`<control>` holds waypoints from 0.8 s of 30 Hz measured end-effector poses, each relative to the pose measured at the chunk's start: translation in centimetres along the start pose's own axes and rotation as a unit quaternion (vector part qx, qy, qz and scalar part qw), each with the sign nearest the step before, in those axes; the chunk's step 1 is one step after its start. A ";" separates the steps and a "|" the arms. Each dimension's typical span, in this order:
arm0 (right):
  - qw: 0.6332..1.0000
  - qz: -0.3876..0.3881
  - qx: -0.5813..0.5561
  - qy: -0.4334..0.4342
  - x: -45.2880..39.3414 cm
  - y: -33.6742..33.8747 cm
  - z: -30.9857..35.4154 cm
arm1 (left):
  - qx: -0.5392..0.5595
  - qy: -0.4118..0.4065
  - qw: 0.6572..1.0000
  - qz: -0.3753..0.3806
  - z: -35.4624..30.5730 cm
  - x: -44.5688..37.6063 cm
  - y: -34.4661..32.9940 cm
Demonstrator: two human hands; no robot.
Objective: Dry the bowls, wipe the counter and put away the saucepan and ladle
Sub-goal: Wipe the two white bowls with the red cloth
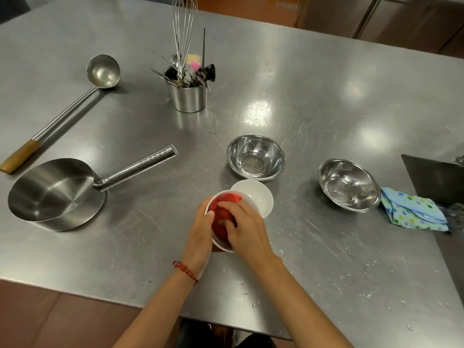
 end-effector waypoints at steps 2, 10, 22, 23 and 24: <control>0.994 -0.002 0.099 -0.045 -0.3 0.4 0.0 | 0.007 -0.004 1.000 0.008 -0.2 0.0 -0.3; 0.972 0.155 0.100 -0.146 -0.4 1.2 -2.0 | -0.037 -0.002 0.999 -0.002 0.2 0.1 -1.7; 0.995 -0.013 -0.022 -0.100 0.6 1.4 -1.9 | -0.019 -0.021 0.999 -0.018 0.6 0.9 -1.7; 0.995 -0.011 0.018 -0.094 0.6 1.3 -1.6 | -0.030 -0.029 0.999 -0.023 0.4 0.9 -1.6; 0.993 -0.005 0.053 -0.101 0.7 1.2 -1.5 | -0.045 -0.038 0.998 -0.023 0.1 0.8 -1.7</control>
Point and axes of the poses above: each hand's wrist, its own x-axis away from the middle knuckle, its own y-axis out of the back of the hand, z = x × y, the point moved 5 cm from there along -x, towards the middle knuckle, and after that the axes turned 2 degrees about x, right-handed, at the moved point
